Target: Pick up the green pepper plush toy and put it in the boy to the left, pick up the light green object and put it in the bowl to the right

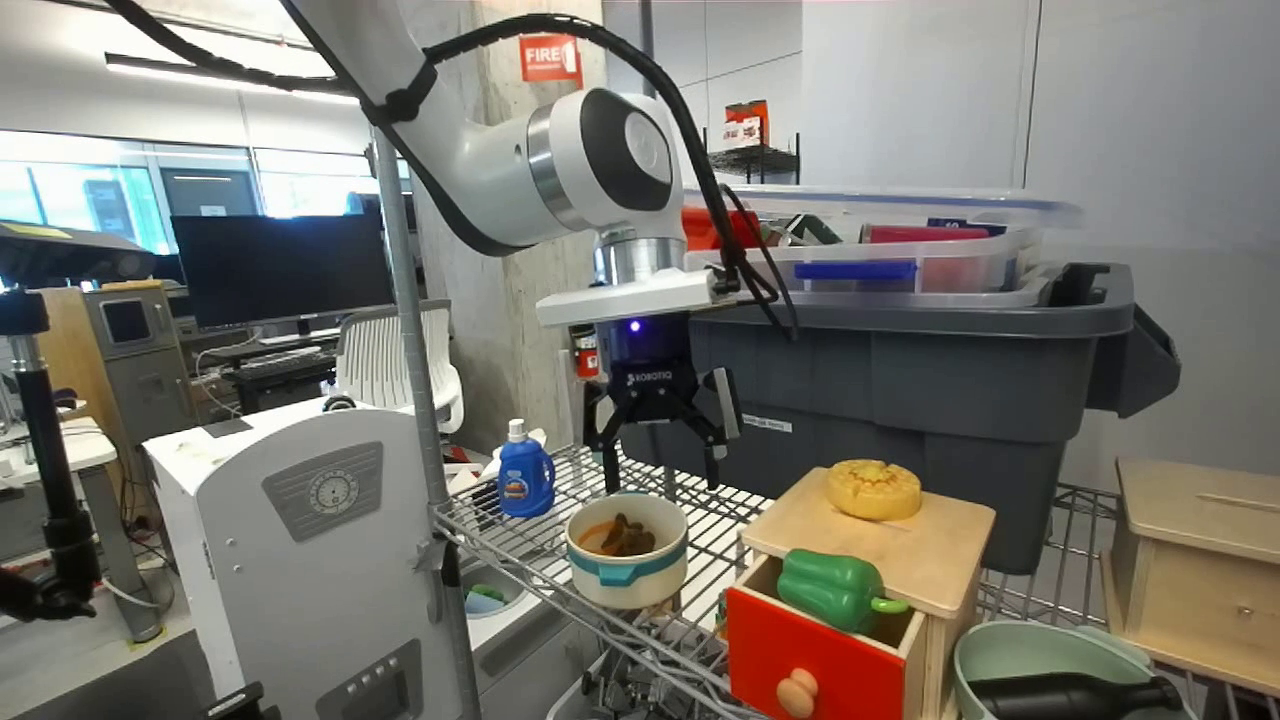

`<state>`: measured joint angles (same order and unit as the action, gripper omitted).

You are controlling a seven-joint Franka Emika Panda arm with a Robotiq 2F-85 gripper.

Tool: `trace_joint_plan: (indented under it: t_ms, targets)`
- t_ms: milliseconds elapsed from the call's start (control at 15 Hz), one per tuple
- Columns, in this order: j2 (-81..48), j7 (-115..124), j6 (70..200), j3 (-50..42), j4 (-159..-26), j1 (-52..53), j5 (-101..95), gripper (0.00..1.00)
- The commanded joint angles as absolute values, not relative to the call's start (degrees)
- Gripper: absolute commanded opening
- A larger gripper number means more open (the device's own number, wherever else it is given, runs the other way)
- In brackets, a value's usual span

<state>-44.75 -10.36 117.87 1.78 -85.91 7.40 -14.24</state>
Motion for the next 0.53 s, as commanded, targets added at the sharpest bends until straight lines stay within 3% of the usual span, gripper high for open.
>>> trace_joint_plan:
  t_ms: [0,467]
  targets:
    - [-46.7,-13.0,115.9,3.9,-83.1,6.2,-11.6,1.00]
    - [-47.4,-11.8,114.9,3.1,-82.8,6.6,-11.8,1.00]
